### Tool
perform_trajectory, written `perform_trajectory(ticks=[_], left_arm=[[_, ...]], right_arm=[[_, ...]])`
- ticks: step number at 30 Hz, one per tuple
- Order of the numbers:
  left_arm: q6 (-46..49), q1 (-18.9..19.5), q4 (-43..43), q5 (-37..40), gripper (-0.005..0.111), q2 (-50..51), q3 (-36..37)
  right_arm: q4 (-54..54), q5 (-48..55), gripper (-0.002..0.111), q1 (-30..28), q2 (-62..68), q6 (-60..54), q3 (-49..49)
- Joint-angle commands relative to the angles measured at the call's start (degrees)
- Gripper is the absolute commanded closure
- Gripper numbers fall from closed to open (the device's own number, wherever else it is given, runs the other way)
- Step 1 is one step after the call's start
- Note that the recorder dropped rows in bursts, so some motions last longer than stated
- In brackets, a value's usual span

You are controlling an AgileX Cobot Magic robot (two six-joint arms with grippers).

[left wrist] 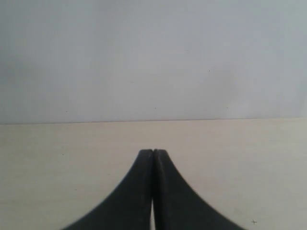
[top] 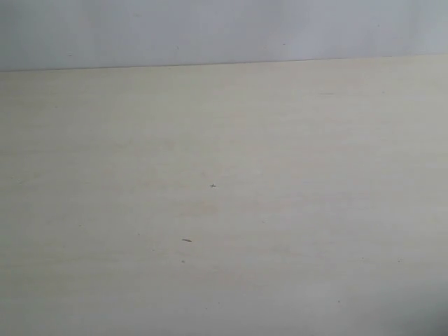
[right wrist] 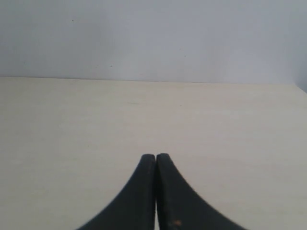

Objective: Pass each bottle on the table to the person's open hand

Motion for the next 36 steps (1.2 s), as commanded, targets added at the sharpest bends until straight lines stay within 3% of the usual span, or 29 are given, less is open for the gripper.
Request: perform_trajectory(ticks=[1,13,19,24,26,36], left_arm=[[-0.7,0.9,0.2,1.9,0.107,-1.1,0.1],[0.2,2.0,0.2,16.8,0.107,-18.2,0.1],[0.5,2.1,1.4,21.8,0.107,-18.2,0.5],[0.5,2.1,2.3,21.7,0.107,-18.2,4.6],[0.5,2.1,2.6,26.2,0.107,-18.2,4.6],[0.5,2.1,2.6,26.2,0.107,-18.2,4.6]], right_arm=[[0.2,0.0,0.108,-0.3,-0.3,-0.3,0.3],[0.2,0.0,0.108,-0.3,-0.3,-0.3,0.3],[0.2,0.0,0.108,-0.3,-0.3,-0.3,0.3],[0.2,0.0,0.108,-0.3,-0.3,-0.3,0.3],[0.2,0.0,0.108,-0.3,-0.3,-0.3,0.3],[0.2,0.0,0.108,-0.3,-0.3,-0.3,0.3]])
